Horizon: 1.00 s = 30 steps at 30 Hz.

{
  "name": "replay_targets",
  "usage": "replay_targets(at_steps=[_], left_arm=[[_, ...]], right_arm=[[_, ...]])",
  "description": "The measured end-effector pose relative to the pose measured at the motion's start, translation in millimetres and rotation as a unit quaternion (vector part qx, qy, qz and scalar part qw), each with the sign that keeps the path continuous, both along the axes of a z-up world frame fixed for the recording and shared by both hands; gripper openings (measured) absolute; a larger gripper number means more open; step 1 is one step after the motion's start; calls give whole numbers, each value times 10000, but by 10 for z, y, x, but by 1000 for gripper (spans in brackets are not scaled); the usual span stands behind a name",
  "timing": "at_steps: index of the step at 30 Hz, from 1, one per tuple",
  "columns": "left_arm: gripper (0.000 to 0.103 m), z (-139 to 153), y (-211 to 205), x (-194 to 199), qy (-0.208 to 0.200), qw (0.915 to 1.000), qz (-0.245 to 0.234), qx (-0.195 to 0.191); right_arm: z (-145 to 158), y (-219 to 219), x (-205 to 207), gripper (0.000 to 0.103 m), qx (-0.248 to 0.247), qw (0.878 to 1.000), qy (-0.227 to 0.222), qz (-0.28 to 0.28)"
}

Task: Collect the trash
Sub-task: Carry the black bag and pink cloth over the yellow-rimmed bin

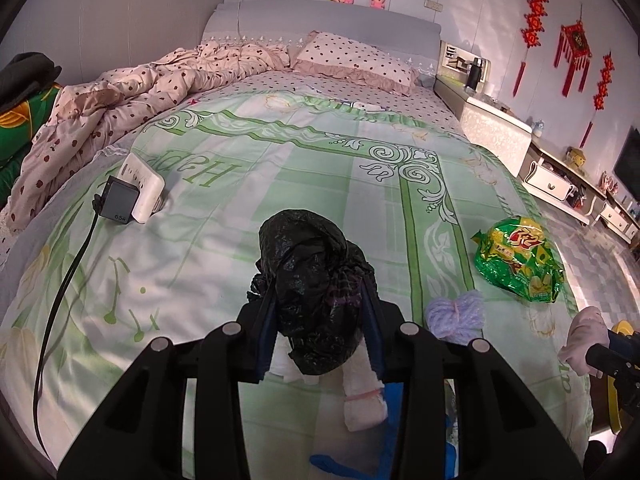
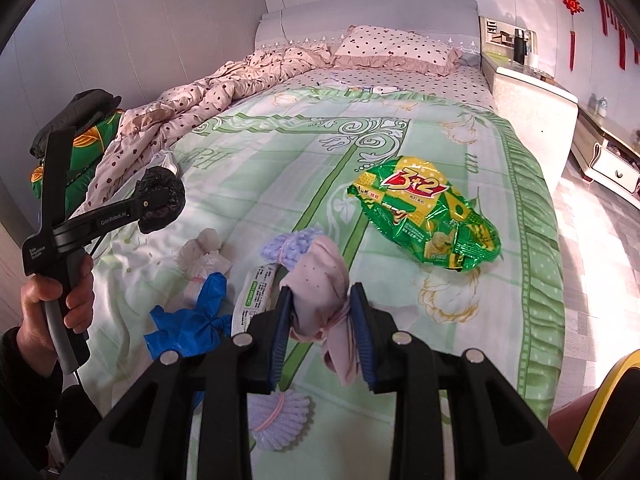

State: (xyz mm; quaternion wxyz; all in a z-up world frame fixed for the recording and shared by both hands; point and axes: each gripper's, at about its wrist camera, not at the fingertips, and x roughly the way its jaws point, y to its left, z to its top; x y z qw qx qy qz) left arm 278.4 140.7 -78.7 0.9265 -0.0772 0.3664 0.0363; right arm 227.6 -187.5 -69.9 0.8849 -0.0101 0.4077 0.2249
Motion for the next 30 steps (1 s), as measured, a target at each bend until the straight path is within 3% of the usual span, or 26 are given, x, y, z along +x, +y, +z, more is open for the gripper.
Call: replay_targets(at_steps=[16, 30], left_arm=[[35, 536, -984, -452, -272, 9959, -861, -60], [35, 914, -2121, -668, -469, 9831, -1765, -131]], right_arm=[[498, -725, -504, 28, 375, 9969, -372, -581], [858, -1617, -830, 28, 554, 9880, -703, -1256]])
